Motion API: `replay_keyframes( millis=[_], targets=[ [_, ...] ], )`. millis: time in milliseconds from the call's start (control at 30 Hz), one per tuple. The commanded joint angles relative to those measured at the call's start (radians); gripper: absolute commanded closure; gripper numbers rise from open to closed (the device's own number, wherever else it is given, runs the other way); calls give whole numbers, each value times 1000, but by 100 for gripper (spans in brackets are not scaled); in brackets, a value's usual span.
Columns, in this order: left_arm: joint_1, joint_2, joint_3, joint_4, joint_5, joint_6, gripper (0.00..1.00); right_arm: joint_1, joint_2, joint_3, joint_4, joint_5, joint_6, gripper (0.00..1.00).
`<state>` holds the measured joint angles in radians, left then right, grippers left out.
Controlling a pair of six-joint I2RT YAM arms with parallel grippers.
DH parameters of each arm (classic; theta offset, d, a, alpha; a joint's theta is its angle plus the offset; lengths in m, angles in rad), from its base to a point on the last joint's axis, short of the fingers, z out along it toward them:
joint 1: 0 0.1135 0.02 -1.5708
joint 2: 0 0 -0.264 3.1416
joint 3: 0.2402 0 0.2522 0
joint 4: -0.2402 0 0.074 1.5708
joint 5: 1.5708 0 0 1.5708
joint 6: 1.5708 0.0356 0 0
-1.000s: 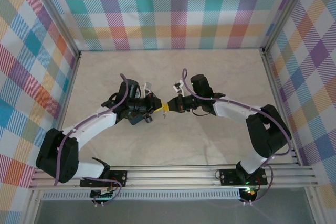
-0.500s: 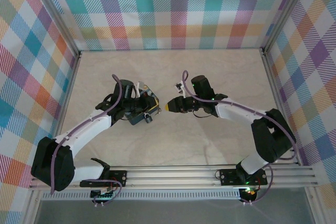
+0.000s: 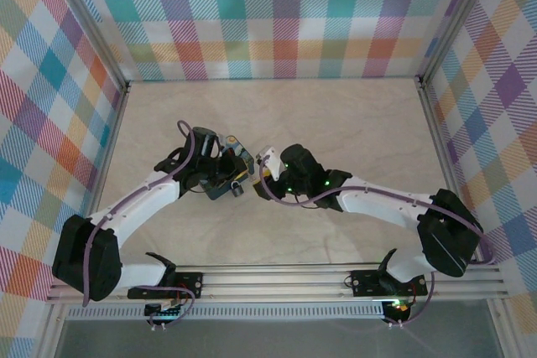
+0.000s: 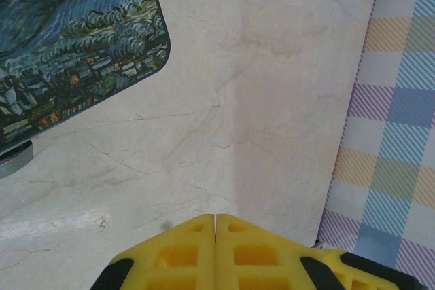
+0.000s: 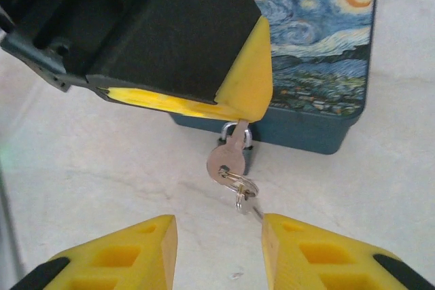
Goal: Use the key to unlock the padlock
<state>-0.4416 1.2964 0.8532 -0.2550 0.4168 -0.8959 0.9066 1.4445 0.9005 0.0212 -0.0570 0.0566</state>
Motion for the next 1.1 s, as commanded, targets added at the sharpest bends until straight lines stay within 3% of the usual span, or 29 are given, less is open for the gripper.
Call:
replay_keyframes(
  millis=[0,400,800,1067],
  targets=[
    [11,14,32,-10,0,-24,100,22,-6,-11,100,117,-91,62],
    [11,29,44,-4,-3,-37,100,54,59,12,127,93,-116,56],
    [11,32,45,3,13,-40,100,58,121,79,92,171,-105,58],
    [11,36,52,3,14,-46,100,58,140,102,62,180,-116,77]
  ],
)
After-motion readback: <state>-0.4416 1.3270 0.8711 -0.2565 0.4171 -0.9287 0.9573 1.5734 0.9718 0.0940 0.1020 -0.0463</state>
